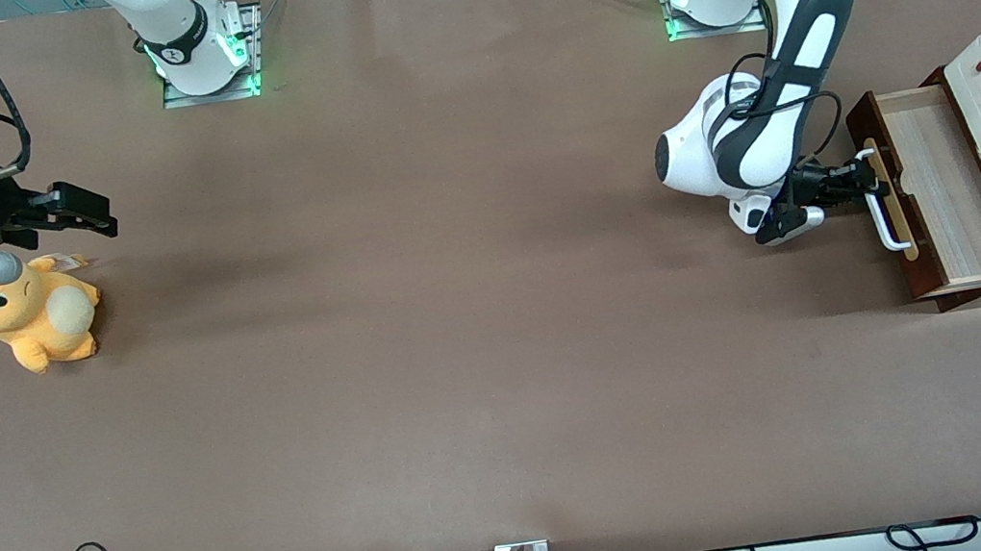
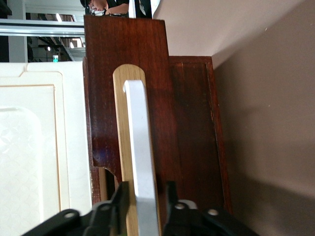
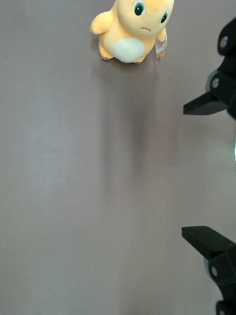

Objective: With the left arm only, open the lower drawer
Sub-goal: 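Pull the handle with the left gripper, sliding the drawer out, then open the left gripper and lift it away from the handle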

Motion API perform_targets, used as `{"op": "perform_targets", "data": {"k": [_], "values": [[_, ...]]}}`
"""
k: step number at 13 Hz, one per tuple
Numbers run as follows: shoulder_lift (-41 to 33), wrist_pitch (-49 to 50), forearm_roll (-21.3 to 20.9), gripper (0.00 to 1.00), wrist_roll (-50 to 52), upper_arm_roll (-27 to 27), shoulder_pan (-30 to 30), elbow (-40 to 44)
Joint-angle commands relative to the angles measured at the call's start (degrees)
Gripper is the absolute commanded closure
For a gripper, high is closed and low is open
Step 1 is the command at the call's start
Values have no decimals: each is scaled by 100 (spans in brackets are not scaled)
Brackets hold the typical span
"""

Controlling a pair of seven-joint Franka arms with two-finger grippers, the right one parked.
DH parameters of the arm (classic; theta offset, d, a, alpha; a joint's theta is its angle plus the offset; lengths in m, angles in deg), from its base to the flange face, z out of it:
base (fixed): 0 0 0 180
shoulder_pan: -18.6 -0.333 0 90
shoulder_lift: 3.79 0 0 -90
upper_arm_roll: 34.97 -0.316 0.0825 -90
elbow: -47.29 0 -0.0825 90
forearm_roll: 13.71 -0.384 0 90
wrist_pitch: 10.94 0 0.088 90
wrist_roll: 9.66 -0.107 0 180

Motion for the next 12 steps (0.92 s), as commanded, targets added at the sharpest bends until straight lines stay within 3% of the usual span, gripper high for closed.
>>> {"op": "perform_targets", "data": {"k": [1, 3, 7, 10, 12], "values": [[-119, -47, 552, 1, -250, 7, 26, 254], [-285, -73, 792, 1, -634, 15, 44, 422], [-1102, -451, 2090, 1, -1031, 24, 35, 755], [-1709, -276, 4003, 0, -1960, 15, -44, 1518], [-1798, 197, 4788, 0, -2760, -2, -141, 2290]]}}
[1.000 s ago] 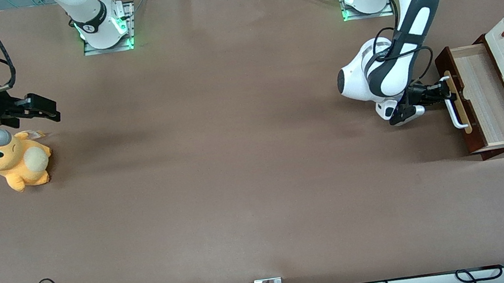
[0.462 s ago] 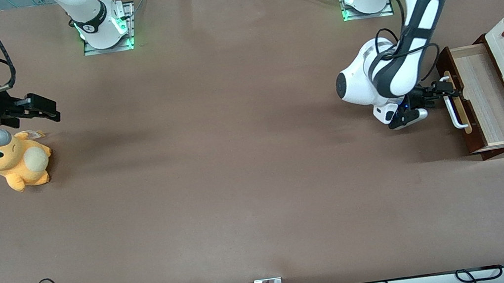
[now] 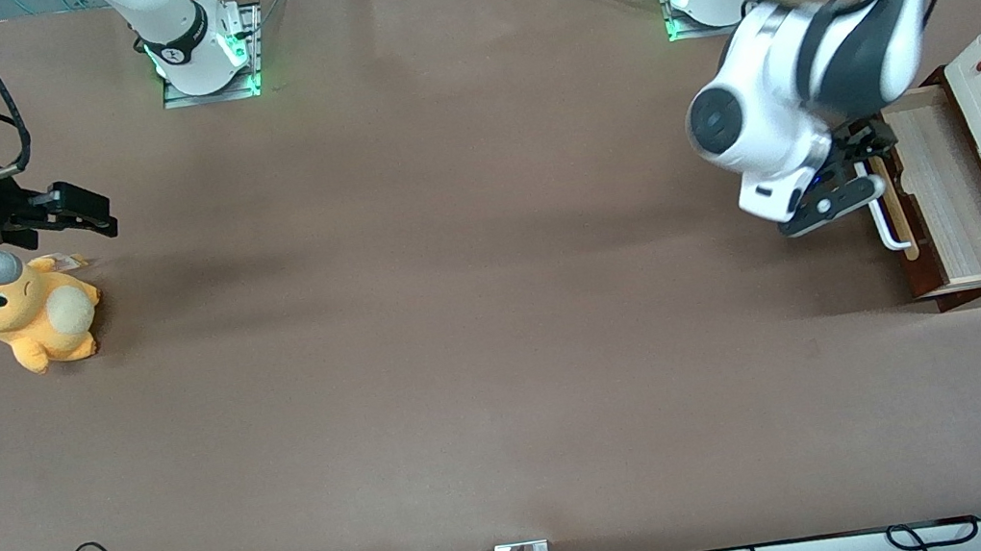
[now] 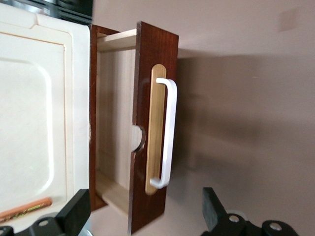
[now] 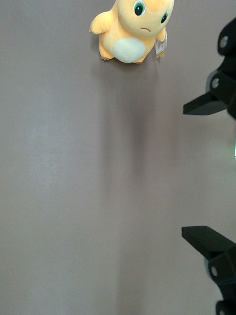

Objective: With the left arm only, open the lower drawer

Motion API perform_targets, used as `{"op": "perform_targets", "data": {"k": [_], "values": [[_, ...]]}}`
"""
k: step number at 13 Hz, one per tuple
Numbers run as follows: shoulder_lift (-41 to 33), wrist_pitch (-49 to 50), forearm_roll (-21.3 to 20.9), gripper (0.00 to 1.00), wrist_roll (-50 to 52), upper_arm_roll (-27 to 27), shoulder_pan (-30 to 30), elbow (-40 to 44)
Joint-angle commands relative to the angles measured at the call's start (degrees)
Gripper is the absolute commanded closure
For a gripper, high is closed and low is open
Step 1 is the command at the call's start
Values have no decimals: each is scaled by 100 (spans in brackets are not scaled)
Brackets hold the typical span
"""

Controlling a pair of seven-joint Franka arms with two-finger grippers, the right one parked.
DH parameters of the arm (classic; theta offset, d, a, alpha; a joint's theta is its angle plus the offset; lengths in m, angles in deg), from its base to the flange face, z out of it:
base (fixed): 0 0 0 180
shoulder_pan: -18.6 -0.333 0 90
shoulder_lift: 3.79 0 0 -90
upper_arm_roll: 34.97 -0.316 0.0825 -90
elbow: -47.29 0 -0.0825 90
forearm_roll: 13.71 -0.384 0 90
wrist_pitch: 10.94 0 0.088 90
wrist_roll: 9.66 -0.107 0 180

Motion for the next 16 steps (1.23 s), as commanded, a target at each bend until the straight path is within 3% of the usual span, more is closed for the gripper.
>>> {"op": "perform_targets", "data": {"k": [1, 4, 8, 9, 16], "values": [[-149, 405, 1167, 0, -959, -66, -122, 971], [-491, 441, 2486, 0, -2011, -452, -315, 1517], [-711, 379, 4008, 0, -3795, -1489, -360, 1800], [-755, 344, 4159, 0, -4078, -1630, -377, 1791], [-1169, -157, 4125, 0, -4318, -1640, -448, 1457]]}}
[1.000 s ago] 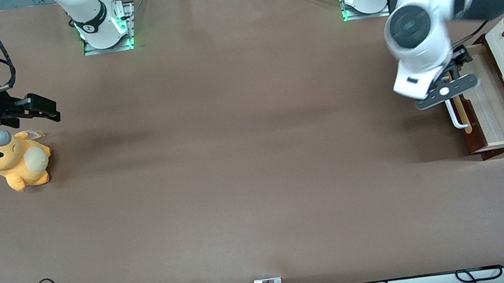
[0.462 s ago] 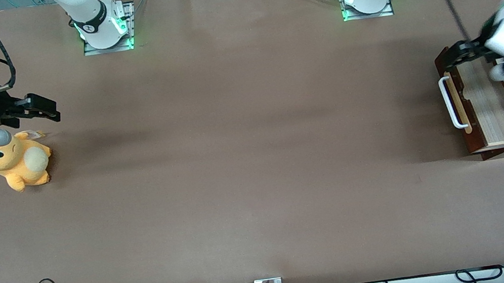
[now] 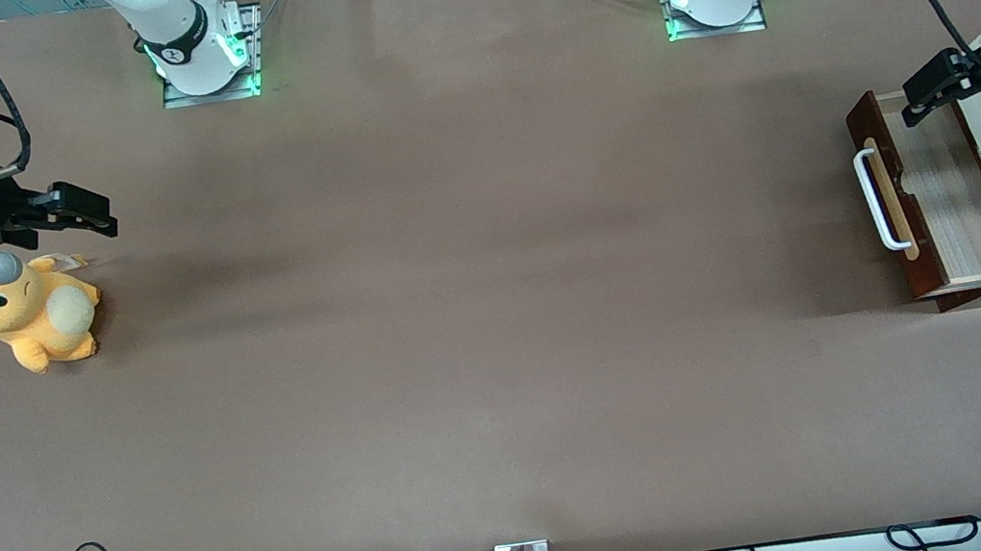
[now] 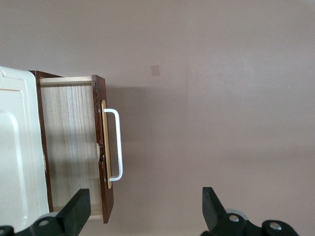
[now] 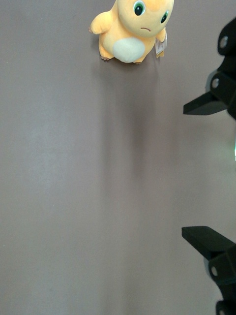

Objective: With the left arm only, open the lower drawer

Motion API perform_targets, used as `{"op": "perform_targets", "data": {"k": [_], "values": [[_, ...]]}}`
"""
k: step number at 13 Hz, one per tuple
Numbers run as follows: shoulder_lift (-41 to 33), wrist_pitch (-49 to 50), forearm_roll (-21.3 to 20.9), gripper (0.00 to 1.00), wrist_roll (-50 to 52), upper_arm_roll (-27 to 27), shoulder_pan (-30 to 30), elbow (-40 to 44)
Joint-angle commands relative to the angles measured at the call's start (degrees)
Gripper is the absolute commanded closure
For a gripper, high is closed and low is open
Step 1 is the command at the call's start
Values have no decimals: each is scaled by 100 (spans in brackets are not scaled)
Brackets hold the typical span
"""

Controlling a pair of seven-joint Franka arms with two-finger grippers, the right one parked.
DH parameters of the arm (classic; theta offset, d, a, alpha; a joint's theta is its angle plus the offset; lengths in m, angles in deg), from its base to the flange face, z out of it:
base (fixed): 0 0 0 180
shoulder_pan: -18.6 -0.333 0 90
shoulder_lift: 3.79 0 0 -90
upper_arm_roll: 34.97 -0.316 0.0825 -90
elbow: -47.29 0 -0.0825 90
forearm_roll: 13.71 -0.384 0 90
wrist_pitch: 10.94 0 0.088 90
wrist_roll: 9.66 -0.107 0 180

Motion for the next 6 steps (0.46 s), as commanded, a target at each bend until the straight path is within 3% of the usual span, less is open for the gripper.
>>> {"op": "perform_targets", "data": {"k": [1, 6], "values": [[-169, -146, 102, 0, -153, 7, -12, -217], [-169, -138, 58, 0, -145, 77, -12, -217]]}}
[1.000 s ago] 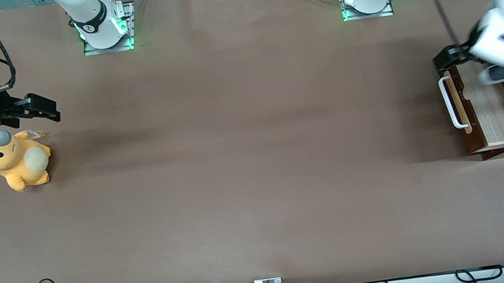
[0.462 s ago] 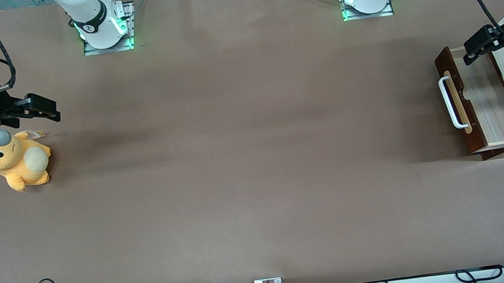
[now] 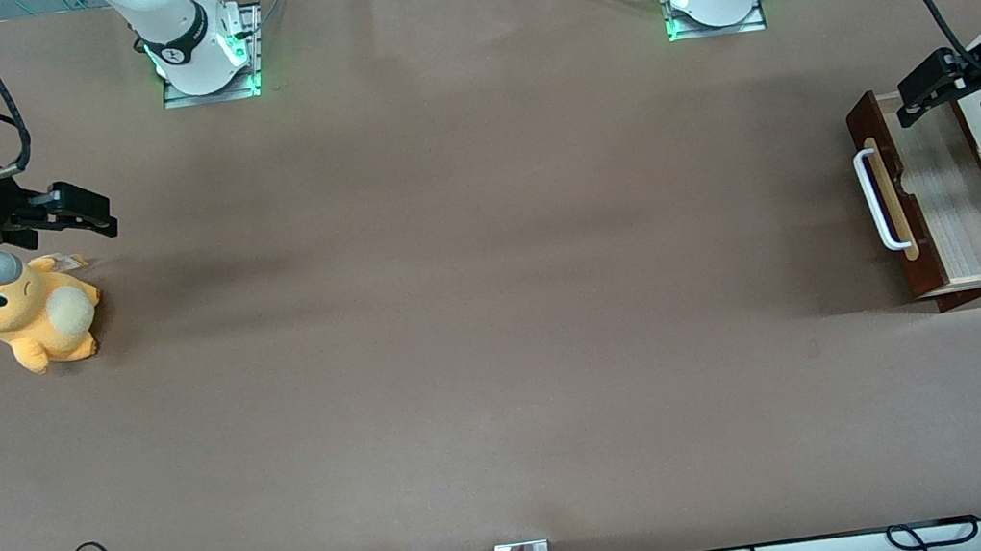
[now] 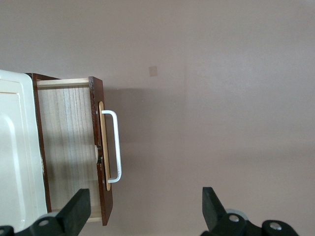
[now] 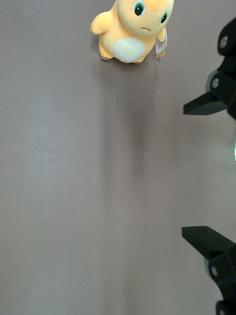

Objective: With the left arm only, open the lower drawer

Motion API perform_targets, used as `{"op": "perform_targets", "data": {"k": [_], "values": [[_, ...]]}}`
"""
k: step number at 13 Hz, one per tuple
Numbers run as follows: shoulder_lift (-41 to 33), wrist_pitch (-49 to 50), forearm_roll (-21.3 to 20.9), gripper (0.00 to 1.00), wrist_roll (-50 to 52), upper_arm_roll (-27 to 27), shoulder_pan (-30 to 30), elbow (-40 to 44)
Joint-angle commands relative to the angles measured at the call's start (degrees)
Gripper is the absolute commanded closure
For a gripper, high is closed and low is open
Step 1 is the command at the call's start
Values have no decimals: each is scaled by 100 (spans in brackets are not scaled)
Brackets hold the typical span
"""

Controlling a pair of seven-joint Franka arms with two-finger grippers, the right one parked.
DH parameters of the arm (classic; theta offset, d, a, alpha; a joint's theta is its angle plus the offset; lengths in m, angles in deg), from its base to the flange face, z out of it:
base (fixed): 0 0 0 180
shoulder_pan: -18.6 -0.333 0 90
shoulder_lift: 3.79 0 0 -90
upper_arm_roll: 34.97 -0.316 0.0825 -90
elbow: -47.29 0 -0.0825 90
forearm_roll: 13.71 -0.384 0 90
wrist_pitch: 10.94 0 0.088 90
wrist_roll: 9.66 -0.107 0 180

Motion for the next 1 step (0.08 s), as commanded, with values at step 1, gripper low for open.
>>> {"op": "perform_targets", "data": {"k": [1], "values": [[-157, -76, 58, 0, -102, 62, -16, -153]]}}
